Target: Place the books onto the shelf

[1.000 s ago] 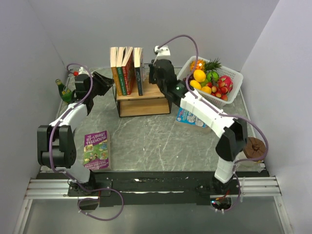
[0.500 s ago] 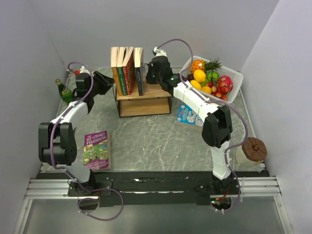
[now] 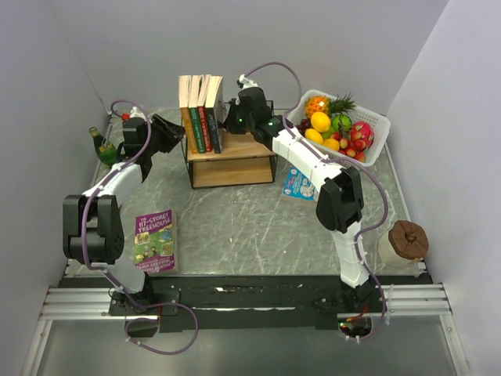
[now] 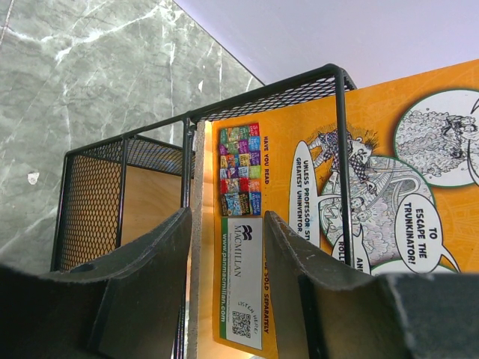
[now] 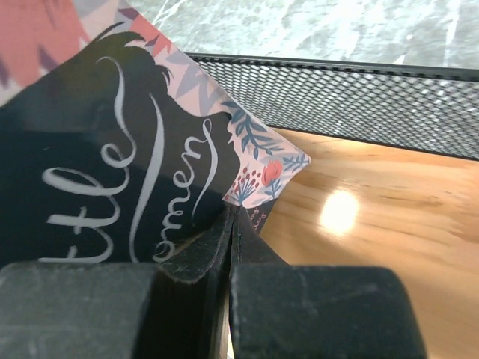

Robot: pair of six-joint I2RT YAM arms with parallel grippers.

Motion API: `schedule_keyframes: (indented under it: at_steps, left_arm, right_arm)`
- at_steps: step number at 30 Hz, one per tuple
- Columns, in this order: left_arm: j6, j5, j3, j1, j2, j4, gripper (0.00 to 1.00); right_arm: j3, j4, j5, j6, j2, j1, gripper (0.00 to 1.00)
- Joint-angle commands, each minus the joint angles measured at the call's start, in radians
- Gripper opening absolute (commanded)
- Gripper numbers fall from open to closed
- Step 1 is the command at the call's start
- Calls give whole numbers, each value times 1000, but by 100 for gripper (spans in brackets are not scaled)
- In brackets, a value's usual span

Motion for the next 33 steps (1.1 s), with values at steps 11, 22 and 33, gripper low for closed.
schedule_keyframes:
  at_steps: [11,22,33]
  left_arm:
    - [-9,-86,2,-13,-64,-47,50]
    - [-32,-166,-38,45,-150,-33,50]
    - [-35,-126,76,51,3,-136,49]
  right_arm:
    - [48,10,-49,35,21,13,0]
    - [69,-27,35,47,21,-13,0]
    - [168,-58,87,53,85,-35,0]
